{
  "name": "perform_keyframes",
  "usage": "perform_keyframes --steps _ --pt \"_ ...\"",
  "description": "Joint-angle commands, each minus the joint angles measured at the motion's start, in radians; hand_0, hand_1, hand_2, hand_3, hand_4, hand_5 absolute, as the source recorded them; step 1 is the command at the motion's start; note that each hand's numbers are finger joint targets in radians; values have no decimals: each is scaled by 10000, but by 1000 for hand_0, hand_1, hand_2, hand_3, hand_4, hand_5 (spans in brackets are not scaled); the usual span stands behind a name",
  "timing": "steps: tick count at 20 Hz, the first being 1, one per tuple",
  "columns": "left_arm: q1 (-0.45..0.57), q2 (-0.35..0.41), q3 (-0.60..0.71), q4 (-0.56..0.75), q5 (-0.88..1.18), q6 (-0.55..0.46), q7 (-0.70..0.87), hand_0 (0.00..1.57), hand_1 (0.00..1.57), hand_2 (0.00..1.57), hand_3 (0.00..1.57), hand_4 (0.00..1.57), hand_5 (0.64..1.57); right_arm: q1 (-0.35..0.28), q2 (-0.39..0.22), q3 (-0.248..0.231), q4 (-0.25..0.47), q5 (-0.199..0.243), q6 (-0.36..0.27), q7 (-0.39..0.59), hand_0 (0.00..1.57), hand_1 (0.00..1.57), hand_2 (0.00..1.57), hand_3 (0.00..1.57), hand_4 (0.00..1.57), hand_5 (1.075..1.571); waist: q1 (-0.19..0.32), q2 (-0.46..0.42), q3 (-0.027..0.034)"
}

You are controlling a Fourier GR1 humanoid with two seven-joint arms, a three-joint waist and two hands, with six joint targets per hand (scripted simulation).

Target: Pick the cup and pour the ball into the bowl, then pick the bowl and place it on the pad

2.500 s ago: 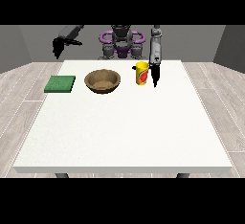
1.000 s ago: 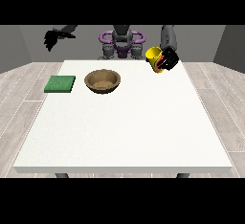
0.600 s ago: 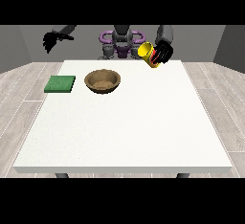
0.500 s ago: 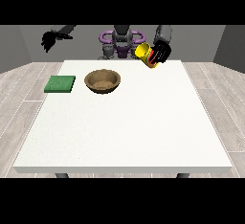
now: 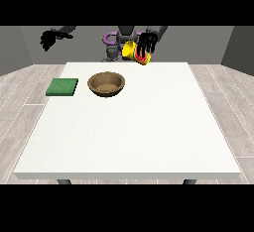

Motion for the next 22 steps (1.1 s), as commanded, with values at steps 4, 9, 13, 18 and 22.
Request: perform_keyframes --steps 4,9,13,18,22 --pt "-752 -1224 -2341 387 -2711 -1408 1199 1482 1482 1571 1571 1571 1204 -341 -293 -233 602 -90 39 119 0 0 0 0 0 1571 88 -216 2" --pt "-1355 -1453 -3855 1155 -4675 -2400 1829 1536 1536 1571 1571 1571 1124 -877 -251 -194 582 -314 247 178 0 0 0 0 0 1570 -324 280 6" --pt "-1456 -1359 -4601 1179 -5544 -3188 1545 1498 1498 1571 1571 1491 1236 -544 -503 -440 1033 -318 453 -218 0 0 0 0 0 1571 137 113 -4" --pt "-1739 -1927 -4964 1254 -6307 -4420 1517 1449 1449 1571 1571 1529 1137 -593 -446 -242 876 -93 273 -163 0 0 0 0 0 1571 -21 16 -17" --pt "-1594 -1334 -4399 844 -6404 -4022 799 1446 1446 1571 1571 1529 1134 -574 -250 -135 741 -299 195 556 0 0 0 0 0 1569 137 36 -21"
